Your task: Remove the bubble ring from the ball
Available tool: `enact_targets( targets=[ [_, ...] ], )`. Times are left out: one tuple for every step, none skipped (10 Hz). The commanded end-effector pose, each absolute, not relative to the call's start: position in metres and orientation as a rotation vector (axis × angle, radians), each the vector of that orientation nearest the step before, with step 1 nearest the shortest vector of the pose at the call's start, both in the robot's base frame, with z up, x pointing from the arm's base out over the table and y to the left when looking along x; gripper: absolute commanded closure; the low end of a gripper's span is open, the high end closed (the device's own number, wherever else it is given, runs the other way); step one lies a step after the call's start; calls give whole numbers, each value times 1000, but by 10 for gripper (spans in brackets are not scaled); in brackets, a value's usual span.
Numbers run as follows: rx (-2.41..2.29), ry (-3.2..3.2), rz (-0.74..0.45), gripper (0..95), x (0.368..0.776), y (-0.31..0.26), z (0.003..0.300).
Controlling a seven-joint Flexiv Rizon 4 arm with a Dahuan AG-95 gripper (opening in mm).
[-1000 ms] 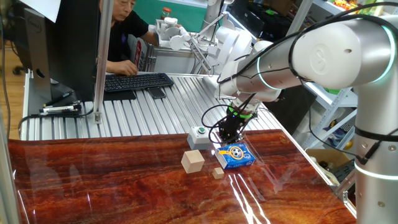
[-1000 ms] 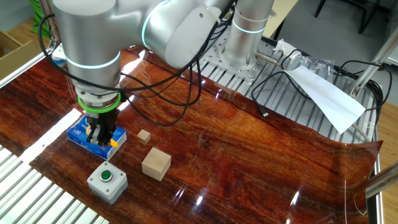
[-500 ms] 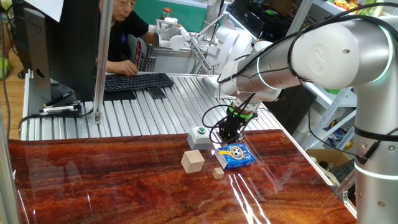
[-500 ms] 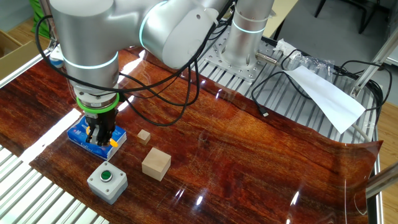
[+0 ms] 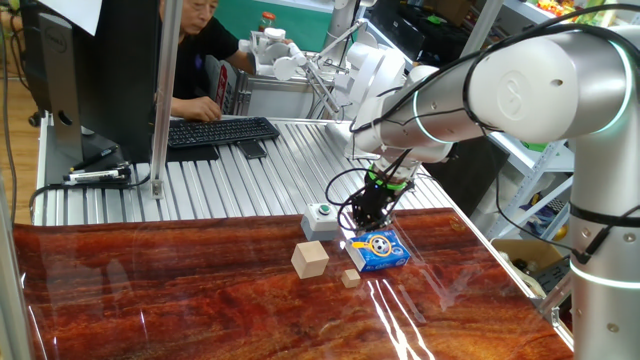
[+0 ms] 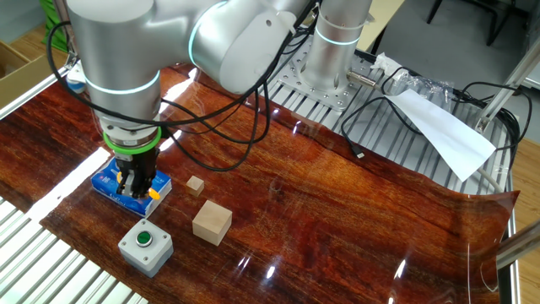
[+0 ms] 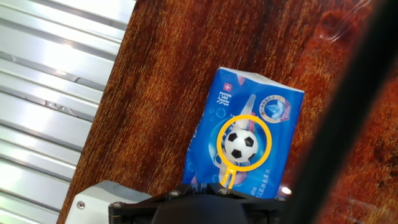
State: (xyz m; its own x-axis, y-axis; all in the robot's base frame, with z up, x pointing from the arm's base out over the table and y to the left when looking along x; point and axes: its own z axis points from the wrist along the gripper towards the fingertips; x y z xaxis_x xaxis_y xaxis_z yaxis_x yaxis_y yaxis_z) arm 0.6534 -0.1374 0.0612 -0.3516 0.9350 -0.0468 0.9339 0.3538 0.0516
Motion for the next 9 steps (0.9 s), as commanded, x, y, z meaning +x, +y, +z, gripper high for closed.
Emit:
enact_targets(
  targets=[
    [1763, 2519, 23, 950, 653, -137, 61],
    [1767, 2517, 21, 950, 653, -137, 61],
    [1773, 2523, 18, 950, 653, -137, 61],
    [1784, 2513, 15, 950, 653, -137, 61],
    [1788, 2502, 1, 950, 653, -137, 61],
    [1791, 2496, -7, 950, 653, -137, 61],
    [1797, 2495, 0, 950, 653, -137, 61],
    [1797, 2496, 3, 950, 653, -137, 61],
    [1799, 2494, 3, 950, 653, -137, 61]
  ],
)
